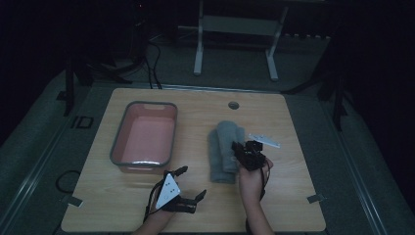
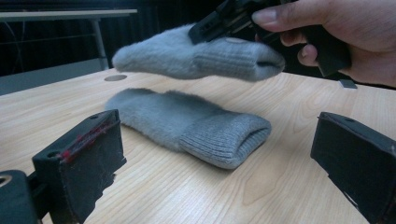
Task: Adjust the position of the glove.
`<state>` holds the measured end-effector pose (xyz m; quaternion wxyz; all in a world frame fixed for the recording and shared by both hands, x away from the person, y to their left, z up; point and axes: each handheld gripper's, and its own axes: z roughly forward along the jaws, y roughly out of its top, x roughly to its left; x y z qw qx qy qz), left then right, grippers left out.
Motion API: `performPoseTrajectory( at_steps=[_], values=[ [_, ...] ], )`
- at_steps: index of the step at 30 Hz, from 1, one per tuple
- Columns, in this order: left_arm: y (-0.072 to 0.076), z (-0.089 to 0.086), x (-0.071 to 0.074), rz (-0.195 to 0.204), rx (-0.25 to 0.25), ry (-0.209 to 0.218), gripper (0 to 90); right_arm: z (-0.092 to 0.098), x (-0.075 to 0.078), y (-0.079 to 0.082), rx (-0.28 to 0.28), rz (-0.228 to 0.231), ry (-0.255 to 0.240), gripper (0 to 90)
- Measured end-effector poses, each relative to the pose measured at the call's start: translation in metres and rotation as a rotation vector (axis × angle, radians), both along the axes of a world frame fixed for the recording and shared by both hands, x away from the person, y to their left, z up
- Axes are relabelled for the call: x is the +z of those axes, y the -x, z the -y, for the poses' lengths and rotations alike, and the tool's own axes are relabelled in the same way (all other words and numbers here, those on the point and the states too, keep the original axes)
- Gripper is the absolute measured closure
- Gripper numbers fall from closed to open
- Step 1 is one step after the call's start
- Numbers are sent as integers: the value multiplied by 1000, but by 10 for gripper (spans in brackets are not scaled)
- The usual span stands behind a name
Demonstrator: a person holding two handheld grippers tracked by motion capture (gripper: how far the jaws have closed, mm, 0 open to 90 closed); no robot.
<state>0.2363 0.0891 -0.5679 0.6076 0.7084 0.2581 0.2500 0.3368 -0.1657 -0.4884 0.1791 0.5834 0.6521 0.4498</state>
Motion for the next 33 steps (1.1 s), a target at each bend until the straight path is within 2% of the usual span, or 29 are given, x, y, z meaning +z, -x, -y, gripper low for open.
performPoseTrajectory(
  at_steps=[4, 6, 11, 13, 16, 18, 21, 23, 29, 32, 33],
  values=[
    [0, 0, 0, -3, -1, 6, 27, -17, -6, 2, 6, 4, 2, 838],
    [0, 0, 0, -4, -3, 7, 27, -22, -9, 2, 19, -8, 2, 838],
    [0, 0, 0, -2, -4, 4, 27, -25, -17, 3, 4, -23, 14, 837],
    [0, 0, 0, -6, -5, 5, 27, -24, -26, 2, -3, -43, 6, 828],
    [-1, 0, 0, -10, -6, 9, 27, -23, -34, 2, 8, -69, -27, 776],
    [-1, 0, 0, -11, -8, 13, 27, -24, -39, 3, 7, -76, -29, 706],
    [-1, -1, 0, -12, -11, 15, 27, -23, -43, 4, -2, -76, -61, 606],
    [-1, 0, 0, -13, -10, 13, 27, -24, -43, 7, -8, -67, -65, 578],
    [-1, 0, 0, -15, -12, 4, 27, -29, -36, 13, 25, -46, -52, 505],
    [-1, 0, -1, -16, -13, 5, 27, -30, -27, 15, 75, -10, 0, 450],
    [-1, 0, -1, -17, -14, 5, 27, -30, -24, 15, 93, -14, 12, 428]
  ],
)
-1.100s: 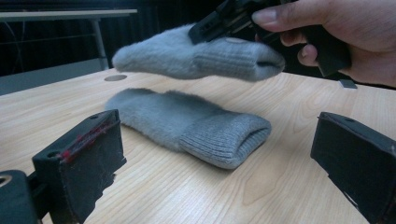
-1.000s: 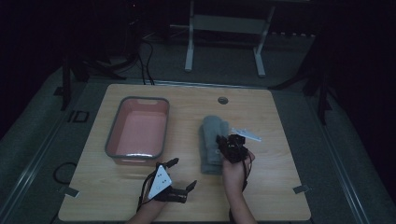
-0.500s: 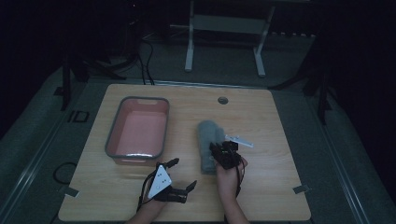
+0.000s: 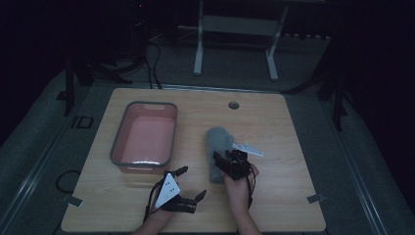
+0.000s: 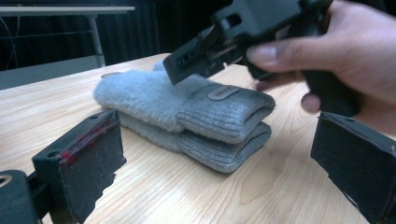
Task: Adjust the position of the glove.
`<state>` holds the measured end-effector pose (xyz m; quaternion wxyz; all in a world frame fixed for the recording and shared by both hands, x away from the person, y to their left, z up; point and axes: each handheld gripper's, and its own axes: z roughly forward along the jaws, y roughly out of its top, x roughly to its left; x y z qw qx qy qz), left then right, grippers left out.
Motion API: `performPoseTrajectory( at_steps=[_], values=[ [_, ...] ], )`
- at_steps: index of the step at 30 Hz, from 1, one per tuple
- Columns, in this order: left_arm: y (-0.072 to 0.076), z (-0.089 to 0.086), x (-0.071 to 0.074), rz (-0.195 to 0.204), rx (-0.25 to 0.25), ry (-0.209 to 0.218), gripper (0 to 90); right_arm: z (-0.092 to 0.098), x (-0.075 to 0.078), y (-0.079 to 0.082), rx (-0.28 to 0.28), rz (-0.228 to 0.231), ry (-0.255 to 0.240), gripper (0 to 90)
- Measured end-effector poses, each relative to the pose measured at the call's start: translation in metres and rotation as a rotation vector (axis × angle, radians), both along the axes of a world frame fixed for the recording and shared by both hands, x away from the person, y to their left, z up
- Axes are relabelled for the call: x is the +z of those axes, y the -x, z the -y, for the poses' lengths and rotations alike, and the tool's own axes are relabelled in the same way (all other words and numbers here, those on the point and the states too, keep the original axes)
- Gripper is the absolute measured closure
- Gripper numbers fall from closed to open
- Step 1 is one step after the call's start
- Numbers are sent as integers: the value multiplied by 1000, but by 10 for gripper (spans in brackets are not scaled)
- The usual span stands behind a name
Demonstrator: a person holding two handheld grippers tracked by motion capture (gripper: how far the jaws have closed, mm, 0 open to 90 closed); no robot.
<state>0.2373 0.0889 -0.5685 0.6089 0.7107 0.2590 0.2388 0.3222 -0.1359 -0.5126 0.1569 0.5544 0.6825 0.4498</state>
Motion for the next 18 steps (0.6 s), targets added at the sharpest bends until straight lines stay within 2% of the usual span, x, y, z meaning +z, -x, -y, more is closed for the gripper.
performPoseTrajectory(
  at_steps=[2, 5, 8, 10, 15, 18],
  values=[
    [0, 0, 0, 0, 0, 0, 27, 5, 6, 0, 24, 7, -4, 415],
    [0, 0, 0, -3, 0, -1, 27, 15, 13, 0, 45, 21, -25, 341],
    [-1, 0, -1, -8, -2, 4, 27, 25, 16, -2, 132, 27, 7, 153],
    [-1, 0, -1, -9, 0, 6, 26, 34, 17, -5, 164, 43, 3, 147],
    [-1, 0, -1, -13, 0, 7, 27, 53, 21, -6, 271, 103, 110, 118],
    [-2, 0, -1, -22, 5, 10, 26, 66, 19, -6, 313, 82, 154, 117]
  ],
)
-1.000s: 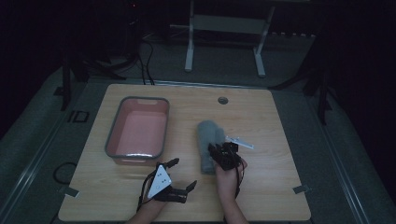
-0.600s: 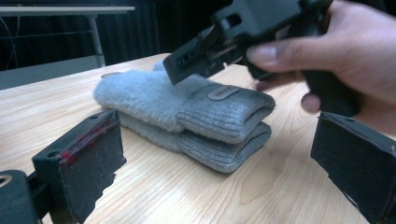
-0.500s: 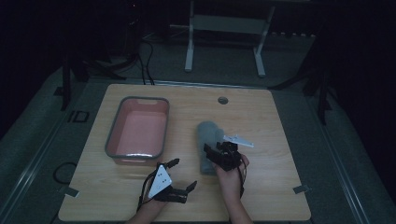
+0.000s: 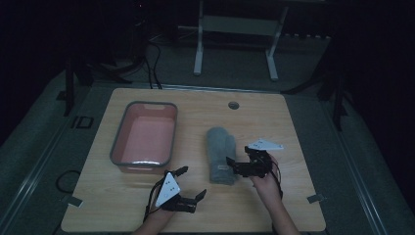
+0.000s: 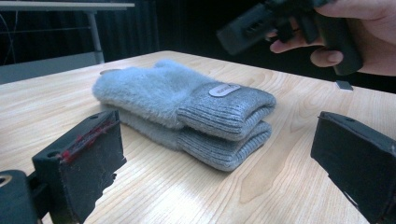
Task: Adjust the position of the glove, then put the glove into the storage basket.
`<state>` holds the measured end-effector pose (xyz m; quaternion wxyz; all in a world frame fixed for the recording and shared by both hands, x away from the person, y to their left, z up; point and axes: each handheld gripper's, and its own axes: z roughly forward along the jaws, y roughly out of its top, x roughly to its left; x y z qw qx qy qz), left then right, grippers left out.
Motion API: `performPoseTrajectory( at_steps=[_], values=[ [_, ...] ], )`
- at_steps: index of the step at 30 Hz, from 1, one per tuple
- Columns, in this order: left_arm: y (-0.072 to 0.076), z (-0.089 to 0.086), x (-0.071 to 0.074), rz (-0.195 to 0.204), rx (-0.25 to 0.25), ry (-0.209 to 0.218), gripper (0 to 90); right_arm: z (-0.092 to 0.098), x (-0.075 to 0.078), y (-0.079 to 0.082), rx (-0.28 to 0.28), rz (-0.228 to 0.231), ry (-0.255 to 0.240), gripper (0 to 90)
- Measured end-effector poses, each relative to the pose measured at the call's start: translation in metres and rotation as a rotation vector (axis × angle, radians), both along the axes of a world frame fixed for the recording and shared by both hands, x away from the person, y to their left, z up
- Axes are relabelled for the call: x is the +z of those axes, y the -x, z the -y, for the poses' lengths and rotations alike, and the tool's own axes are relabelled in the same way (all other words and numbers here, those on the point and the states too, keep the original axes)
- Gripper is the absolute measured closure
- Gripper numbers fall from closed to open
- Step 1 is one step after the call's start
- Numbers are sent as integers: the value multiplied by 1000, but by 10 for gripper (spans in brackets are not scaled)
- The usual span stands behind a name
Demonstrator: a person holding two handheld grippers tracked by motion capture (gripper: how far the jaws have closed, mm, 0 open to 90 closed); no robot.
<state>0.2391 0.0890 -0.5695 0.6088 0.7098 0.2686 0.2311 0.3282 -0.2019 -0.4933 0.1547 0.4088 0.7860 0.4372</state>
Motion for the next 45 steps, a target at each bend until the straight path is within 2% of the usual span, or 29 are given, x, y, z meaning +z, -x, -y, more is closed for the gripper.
performPoseTrajectory(
  at_steps=[2, 4, 6, 9, 11, 12, 15, 17, 19, 21, 25, 27, 30, 33, 35, 37, 39, 41, 42, 43, 45],
  values=[
    [-1, 0, 0, -11, 3, 5, 27, 9, -2, -2, 21, -47, -2, 117],
    [-2, -1, 0, -13, 26, 9, 27, 16, -2, -2, 15, -58, -9, 135],
    [-2, -2, 0, -12, 35, 11, 27, 20, -2, -2, 35, -64, -12, 143],
    [-1, -1, 0, -6, 52, -1, 27, 22, -2, -2, 72, -8, -22, 170],
    [-1, -1, 0, -4, 57, 1, 41, 24, -3, 0, 79, 76, -13, 156],
    [-1, -2, 0, -8, 60, 4, 41, 25, -3, 2, 75, 97, -5, 155],
    [-2, -4, 0, -33, 76, 11, 41, 29, -3, 4, 82, 75, 25, 156],
    [-3, -3, 1, -58, 99, -16, 41, 33, -3, 4, 89, 25, -6, 157],
    [-4, -3, 3, -95, 111, -36, 40, 37, 0, 5, 76, 17, -4, 161],
    [-6, -2, 10, -138, 101, -29, 40, 40, 3, 4, 56, 25, 3, 160],
    [-11, 5, 29, -179, 54, -19, 40, 44, 10, -2, 17, 3, -23, 144],
    [-16, 11, 40, -209, 32, -32, 40, 43, 12, -5, 41, -21, -43, 144],
    [-24, 21, 52, -197, 19, -72, 36, 39, 15, -10, 51, -35, -42, 143],
    [-37, 27, 61, -217, 29, -64, 36, 34, 19, -15, 55, -57, -46, 135],
    [-47, 31, 65, -239, 53, -81, 40, 30, 21, -16, 69, -35, -38, 128],
    [-56, 35, 65, -251, 55, -90, 57, 25, 21, -20, 84, -39, -35, 136],
    [-66, 40, 64, -277, 53, -92, 57, 21, 20, -25, 70, -30, -16, 163],
    [-76, 44, 62, -298, 49, -92, 75, 19, 17, -31, 78, -44, -33, 282],
    [-81, 46, 60, -303, 59, -106, 98, 18, 16, -34, 73, -50, -41, 350],
    [-85, 49, 58, -307, 64, -118, 119, 17, 14, -38, 80, -62, -46, 394],
    [-93, 52, 53, -320, 60, -122, 132, 15, 7, -46, 95, -120, -81, 436]
  ],
)
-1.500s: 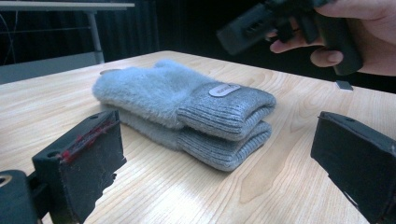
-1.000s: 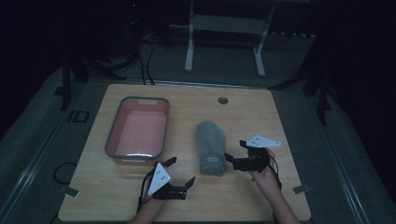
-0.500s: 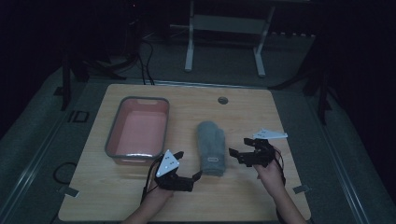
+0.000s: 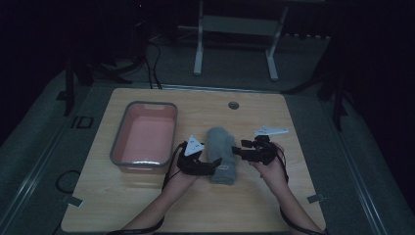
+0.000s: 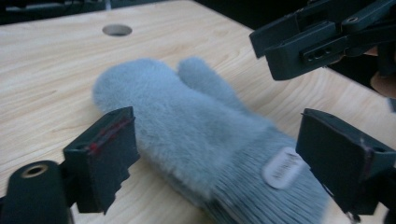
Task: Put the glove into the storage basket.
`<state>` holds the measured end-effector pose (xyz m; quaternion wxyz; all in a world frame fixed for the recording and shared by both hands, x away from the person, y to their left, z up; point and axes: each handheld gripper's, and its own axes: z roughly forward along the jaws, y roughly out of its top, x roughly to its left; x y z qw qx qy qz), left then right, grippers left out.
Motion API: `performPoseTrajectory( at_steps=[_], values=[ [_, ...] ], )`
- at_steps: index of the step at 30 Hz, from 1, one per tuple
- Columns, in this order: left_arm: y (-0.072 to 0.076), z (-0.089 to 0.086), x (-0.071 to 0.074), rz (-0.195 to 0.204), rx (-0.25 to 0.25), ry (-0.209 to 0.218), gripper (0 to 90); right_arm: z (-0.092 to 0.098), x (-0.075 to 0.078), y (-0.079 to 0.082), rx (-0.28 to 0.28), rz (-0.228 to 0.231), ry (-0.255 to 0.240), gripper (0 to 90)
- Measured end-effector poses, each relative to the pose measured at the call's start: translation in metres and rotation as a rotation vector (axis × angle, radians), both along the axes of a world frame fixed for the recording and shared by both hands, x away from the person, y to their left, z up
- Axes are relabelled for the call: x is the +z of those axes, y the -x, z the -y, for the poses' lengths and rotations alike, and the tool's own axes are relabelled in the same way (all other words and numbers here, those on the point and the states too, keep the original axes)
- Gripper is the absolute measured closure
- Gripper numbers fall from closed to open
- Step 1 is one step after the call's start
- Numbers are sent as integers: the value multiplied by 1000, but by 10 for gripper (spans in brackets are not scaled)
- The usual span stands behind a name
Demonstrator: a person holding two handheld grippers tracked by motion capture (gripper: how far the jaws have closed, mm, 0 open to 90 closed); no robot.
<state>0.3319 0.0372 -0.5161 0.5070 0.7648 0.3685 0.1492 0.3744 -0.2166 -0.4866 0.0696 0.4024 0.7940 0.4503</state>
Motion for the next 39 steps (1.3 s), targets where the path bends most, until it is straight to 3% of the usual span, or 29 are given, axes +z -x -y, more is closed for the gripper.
performPoseTrajectory(
  at_steps=[2, 5, 8, 11, 18, 25, 28, 34, 37, 39],
  values=[
    [-7, 2, -4, -24, 11, -1, 147, -4, -8, -5, -14, -38, 0, 441],
    [-18, 5, -8, -94, 19, 15, 159, -9, -21, -7, -52, -52, 26, 450],
    [-24, 8, -14, -122, 22, -25, 220, -12, -34, -8, -66, -81, 48, 450],
    [-26, 7, -21, -140, 22, -64, 222, -12, -45, -9, -80, -109, 69, 450],
    [-32, 1, -32, -238, 11, -35, 222, -8, -58, -9, -75, -147, 65, 451],
    [-41, 5, -39, -269, -5, -45, 221, -7, -64, -12, -65, -178, 49, 443],
    [-44, 8, -41, -272, -7, -51, 221, -7, -64, -14, -58, -178, 64, 425],
    [-54, 8, -46, -314, -39, -36, 224, -10, -63, -17, -20, -182, 85, 510],
    [-57, 10, -46, -311, -62, -42, 254, -10, -64, -17, -13, -185, 74, 548],
    [-59, 11, -47, -321, -85, -24, 313, -9, -65, -17, -9, -192, 60, 585]
  ],
)
